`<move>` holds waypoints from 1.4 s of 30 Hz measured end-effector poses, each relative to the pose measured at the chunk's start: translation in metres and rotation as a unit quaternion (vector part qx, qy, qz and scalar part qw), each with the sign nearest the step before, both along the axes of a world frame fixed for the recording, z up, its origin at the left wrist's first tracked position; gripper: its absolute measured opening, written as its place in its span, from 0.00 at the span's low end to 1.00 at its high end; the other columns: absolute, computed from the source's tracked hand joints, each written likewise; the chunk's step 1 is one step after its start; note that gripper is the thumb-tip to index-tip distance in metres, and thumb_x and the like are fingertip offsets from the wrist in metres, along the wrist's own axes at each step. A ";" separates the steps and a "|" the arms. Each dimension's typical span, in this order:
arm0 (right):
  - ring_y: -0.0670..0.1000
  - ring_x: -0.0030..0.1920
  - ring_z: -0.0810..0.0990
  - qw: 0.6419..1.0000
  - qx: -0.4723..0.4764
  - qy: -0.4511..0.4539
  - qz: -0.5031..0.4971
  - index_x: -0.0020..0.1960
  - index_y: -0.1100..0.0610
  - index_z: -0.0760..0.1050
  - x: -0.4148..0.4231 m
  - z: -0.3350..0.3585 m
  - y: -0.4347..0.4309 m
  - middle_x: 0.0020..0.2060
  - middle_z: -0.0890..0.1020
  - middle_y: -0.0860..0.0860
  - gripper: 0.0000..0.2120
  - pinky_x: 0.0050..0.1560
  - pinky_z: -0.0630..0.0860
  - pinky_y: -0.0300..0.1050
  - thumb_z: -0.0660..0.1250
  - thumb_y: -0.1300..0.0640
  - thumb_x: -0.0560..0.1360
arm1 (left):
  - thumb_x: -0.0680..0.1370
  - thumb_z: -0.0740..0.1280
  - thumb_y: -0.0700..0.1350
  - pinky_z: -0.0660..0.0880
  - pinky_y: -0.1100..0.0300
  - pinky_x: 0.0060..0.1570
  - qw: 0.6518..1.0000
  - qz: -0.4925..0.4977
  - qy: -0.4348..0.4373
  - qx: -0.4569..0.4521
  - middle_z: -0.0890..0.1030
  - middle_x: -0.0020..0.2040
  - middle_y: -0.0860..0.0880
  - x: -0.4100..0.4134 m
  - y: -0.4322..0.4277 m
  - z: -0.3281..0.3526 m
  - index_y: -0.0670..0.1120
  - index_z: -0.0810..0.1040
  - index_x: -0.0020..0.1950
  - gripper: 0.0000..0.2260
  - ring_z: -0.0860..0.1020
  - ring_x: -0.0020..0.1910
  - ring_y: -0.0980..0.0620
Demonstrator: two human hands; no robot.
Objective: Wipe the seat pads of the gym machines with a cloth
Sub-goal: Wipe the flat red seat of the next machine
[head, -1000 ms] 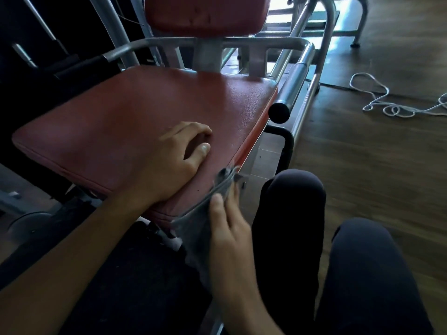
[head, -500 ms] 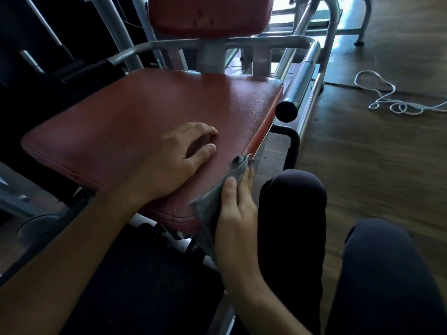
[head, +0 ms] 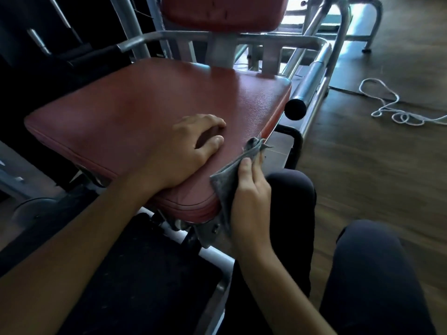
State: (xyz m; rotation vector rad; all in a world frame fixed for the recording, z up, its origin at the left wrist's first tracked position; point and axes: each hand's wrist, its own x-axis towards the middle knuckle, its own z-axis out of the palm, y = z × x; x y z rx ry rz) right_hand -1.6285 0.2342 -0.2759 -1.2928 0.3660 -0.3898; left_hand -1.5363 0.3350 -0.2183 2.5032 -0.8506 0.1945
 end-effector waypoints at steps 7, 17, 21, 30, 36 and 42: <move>0.36 0.76 0.57 0.998 -0.001 -0.020 0.060 0.79 0.45 0.58 -0.027 -0.006 0.010 0.77 0.62 0.37 0.30 0.78 0.56 0.48 0.54 0.40 0.78 | 0.77 0.60 0.55 0.62 0.63 0.66 1.000 0.007 -0.003 -0.004 0.76 0.66 0.56 0.002 0.002 -0.003 0.54 0.75 0.66 0.19 0.71 0.67 0.56; 0.52 0.63 0.77 0.997 -0.036 0.028 -0.059 0.69 0.51 0.72 0.081 0.004 -0.050 0.61 0.80 0.51 0.25 0.68 0.71 0.55 0.54 0.39 0.78 | 0.75 0.55 0.63 0.65 0.50 0.71 1.000 0.011 -0.008 -0.005 0.74 0.69 0.59 0.007 0.005 -0.008 0.59 0.73 0.67 0.23 0.68 0.71 0.57; 0.51 0.47 0.79 0.995 0.003 0.050 -0.092 0.49 0.56 0.77 0.113 0.019 -0.079 0.43 0.80 0.51 0.15 0.51 0.76 0.41 0.57 0.48 0.83 | 0.75 0.57 0.61 0.64 0.54 0.71 1.000 0.006 -0.004 -0.010 0.75 0.67 0.60 0.005 0.005 -0.005 0.58 0.74 0.66 0.22 0.69 0.68 0.58; 0.51 0.58 0.79 0.994 -0.018 0.028 -0.100 0.65 0.50 0.75 0.074 0.016 -0.042 0.55 0.82 0.49 0.18 0.65 0.74 0.55 0.57 0.46 0.79 | 0.75 0.58 0.60 0.66 0.57 0.67 1.000 0.008 -0.010 -0.007 0.75 0.67 0.61 0.006 0.005 -0.006 0.60 0.73 0.65 0.19 0.70 0.66 0.59; 0.34 0.74 0.58 0.999 0.040 -0.018 0.012 0.79 0.42 0.56 -0.044 0.013 0.033 0.76 0.60 0.35 0.25 0.77 0.58 0.44 0.58 0.51 0.83 | 0.75 0.59 0.59 0.66 0.58 0.66 1.000 0.008 -0.011 -0.011 0.75 0.66 0.61 0.006 0.004 -0.006 0.59 0.74 0.65 0.19 0.71 0.65 0.58; 0.44 0.76 0.61 1.000 -0.015 0.008 0.005 0.78 0.49 0.61 0.000 0.011 0.001 0.76 0.65 0.45 0.31 0.77 0.59 0.52 0.57 0.43 0.77 | 0.75 0.57 0.61 0.68 0.54 0.68 1.000 0.008 -0.013 -0.010 0.75 0.66 0.61 0.006 0.004 -0.006 0.59 0.73 0.65 0.20 0.71 0.66 0.58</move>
